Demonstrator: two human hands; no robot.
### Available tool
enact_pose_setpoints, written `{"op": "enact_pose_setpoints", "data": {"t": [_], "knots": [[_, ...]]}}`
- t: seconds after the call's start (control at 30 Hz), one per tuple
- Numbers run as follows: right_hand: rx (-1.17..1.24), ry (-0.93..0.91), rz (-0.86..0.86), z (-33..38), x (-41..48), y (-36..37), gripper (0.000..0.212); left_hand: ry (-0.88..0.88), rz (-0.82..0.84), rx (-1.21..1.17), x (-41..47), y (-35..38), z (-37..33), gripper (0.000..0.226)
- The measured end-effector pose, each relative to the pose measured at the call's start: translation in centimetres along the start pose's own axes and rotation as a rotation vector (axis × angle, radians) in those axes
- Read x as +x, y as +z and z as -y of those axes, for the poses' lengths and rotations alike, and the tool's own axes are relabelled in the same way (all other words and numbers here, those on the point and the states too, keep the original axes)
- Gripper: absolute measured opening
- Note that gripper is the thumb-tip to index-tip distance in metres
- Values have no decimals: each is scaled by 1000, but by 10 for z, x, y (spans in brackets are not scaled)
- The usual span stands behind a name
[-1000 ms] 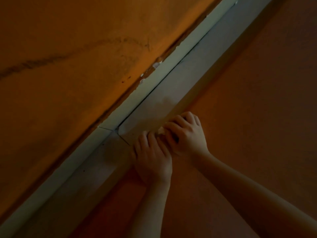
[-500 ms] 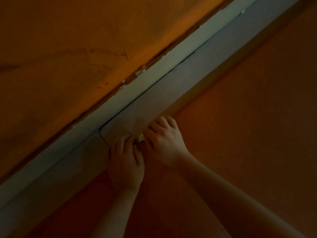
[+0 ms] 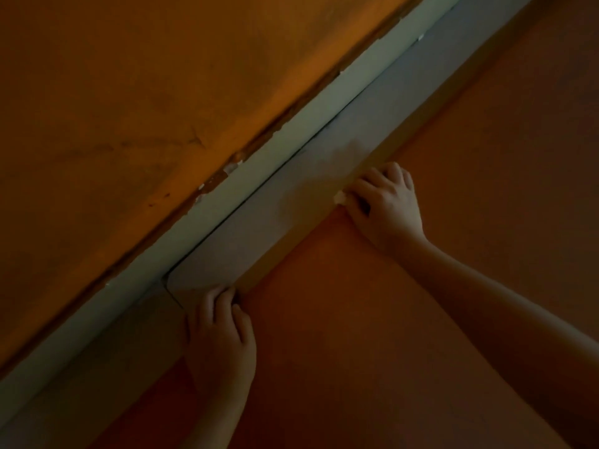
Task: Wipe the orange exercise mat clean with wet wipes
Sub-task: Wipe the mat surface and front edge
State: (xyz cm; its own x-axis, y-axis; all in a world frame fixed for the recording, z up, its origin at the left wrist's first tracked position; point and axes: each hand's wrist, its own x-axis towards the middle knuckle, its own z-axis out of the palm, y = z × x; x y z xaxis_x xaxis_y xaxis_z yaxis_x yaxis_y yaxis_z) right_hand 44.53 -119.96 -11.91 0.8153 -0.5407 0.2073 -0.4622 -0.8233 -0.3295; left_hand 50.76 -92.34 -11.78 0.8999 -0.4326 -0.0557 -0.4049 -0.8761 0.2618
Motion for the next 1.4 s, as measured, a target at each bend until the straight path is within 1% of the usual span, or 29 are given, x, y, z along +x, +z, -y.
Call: {"op": "enact_pose_setpoints", "data": {"t": [0.03,0.1,0.17,0.23,0.27,0.33,0.43,0.57,0.73,0.87,0.97,1.0,1.07,1.13,1.2,1.23,1.27,1.33,1.4], "knots": [[5,-1,-8,-3,0,0,32,-7,4,-19,2,-2,-3,48],[19,-10,-19,-3,0,1,28,-38,39,-130,14,-5,-24,50],[28,-9,-13,-3,0,2,24,-34,67,-240,38,1,-66,53],[26,-2,-12,-3,1,2,22,9,52,-307,66,16,-113,50],[26,0,-20,-4,1,2,21,9,35,-319,79,23,-132,49],[29,0,-33,-5,0,2,18,-2,-9,-266,93,36,-152,47],[20,-8,-24,-4,1,2,14,-11,-20,-195,93,47,-151,44],[23,17,-14,-4,0,1,14,-9,-7,-185,92,46,-153,44],[49,8,-1,-4,2,0,23,-6,-20,-201,93,45,-154,45],[48,2,53,-5,1,0,23,16,-16,-210,92,42,-155,49],[70,-5,71,-8,3,-1,28,-2,-14,-197,93,44,-155,50],[97,-16,70,-10,5,-2,29,3,-14,-199,93,43,-155,49],[107,-103,106,-17,13,-5,31,7,-33,-209,92,43,-156,48],[49,-180,148,-35,30,-11,28,-2,-44,-222,92,42,-156,48],[1,-155,135,-72,53,-21,12,-7,-52,-212,91,42,-157,48],[-22,-115,119,-95,66,-28,9,-7,-60,-207,91,42,-157,47],[-52,-81,106,-119,77,-34,10,-6,-63,-208,91,42,-158,47],[-102,-73,58,-159,90,-43,19,-5,-61,-234,91,43,-159,45],[-70,-71,25,-171,92,-42,28,-12,-60,-233,90,44,-157,43]]}}
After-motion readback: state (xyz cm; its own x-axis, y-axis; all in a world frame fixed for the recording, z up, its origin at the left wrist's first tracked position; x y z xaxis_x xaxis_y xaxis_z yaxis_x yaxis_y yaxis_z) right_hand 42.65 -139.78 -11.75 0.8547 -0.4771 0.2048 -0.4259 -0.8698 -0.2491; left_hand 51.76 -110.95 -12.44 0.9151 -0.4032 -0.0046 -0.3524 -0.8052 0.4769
